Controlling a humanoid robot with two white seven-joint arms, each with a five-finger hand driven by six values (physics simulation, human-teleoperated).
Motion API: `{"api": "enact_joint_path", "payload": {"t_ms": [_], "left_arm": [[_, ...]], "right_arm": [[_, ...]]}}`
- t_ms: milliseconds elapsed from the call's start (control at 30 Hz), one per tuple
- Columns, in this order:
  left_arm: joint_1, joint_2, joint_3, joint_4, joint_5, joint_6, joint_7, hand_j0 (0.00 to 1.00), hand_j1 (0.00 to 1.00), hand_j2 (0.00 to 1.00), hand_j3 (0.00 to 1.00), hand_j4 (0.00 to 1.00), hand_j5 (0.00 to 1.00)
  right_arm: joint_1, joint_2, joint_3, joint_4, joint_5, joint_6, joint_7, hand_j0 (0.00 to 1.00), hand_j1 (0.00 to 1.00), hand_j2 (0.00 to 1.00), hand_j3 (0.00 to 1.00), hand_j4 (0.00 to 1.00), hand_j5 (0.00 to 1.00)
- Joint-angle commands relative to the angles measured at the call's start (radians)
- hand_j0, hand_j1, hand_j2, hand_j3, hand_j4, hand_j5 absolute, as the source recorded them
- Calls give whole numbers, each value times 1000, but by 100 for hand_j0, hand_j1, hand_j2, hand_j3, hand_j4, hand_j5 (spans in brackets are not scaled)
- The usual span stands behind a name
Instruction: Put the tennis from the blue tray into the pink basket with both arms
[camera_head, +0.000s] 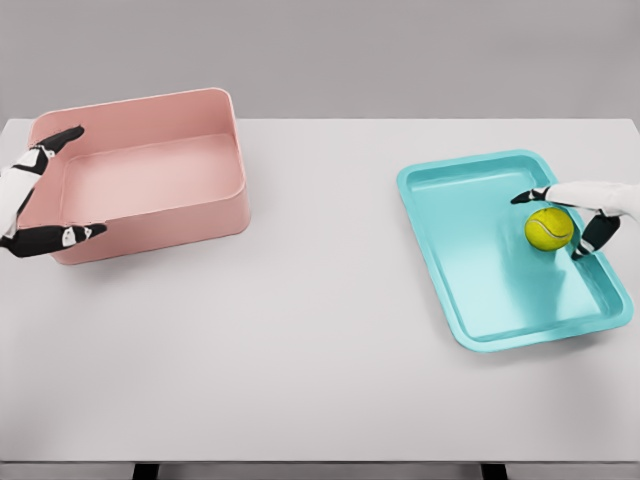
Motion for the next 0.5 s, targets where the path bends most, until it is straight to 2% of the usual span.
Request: {"api": "enact_joint_path", "payload": {"t_ms": [0,100,300,400,467], "left_arm": [[3,24,-2,-40,91,-1,0,100,100,100,100,100,100],[34,70,-7,-66,137,-1,2,100,100,100,100,100,100],[141,107,-12,-135,210,-1,2,100,100,100,100,100,100],[150,111,-36,-135,238,-1,2,100,100,100,100,100,100],[152,120,-56,-135,259,-1,2,100,100,100,100,100,100]], "right_arm": [[2,2,3,-1,-2,-1,0,99,99,99,99,99,99],[0,2,9,-2,-2,-3,0,99,99,99,99,99,99],[-2,2,14,1,0,-7,0,96,96,96,96,96,96],[-2,1,17,-4,0,-9,0,92,92,92,92,92,92],[-2,2,17,-5,18,-9,0,86,86,86,86,86,86]]}}
